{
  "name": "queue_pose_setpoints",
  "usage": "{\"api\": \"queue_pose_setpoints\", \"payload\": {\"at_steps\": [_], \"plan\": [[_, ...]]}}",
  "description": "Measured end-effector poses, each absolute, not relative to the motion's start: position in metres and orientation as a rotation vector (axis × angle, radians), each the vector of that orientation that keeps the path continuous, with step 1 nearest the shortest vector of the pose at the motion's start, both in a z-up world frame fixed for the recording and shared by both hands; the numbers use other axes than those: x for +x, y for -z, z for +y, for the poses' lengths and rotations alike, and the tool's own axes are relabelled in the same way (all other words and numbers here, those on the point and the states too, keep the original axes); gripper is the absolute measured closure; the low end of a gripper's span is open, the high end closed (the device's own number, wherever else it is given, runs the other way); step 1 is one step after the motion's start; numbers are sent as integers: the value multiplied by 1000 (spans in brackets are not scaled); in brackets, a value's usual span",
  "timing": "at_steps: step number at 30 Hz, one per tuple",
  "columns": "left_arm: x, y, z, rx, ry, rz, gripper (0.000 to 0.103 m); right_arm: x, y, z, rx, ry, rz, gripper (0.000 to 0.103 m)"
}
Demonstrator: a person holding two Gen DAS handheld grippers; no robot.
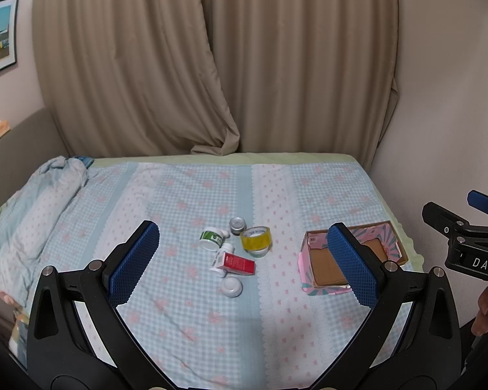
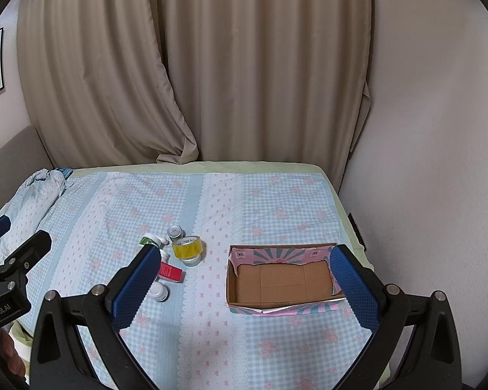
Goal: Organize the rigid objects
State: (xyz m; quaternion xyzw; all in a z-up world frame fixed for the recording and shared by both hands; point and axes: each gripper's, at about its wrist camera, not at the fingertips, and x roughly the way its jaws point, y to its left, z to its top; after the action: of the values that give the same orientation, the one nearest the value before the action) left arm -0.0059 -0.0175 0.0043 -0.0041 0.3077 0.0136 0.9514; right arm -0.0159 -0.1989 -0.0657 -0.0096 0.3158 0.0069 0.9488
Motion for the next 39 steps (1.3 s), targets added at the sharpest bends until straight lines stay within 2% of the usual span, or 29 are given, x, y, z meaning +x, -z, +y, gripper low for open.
{"api": "queue_pose_setpoints", "payload": {"at_steps": [15, 25, 34, 39], "plan": [[-8, -3, -17, -8, -26, 623, 1, -16, 66, -199, -18, -14, 644, 0], [21, -2, 3, 44, -80, 666, 1, 0, 74, -197, -15, -48, 676, 0], [71, 61, 77, 1, -16, 820, 1, 36, 111, -168, 9, -44, 735, 0], [127, 109, 130, 1, 33, 915, 1, 64, 139, -133, 40, -26, 796, 0]]}}
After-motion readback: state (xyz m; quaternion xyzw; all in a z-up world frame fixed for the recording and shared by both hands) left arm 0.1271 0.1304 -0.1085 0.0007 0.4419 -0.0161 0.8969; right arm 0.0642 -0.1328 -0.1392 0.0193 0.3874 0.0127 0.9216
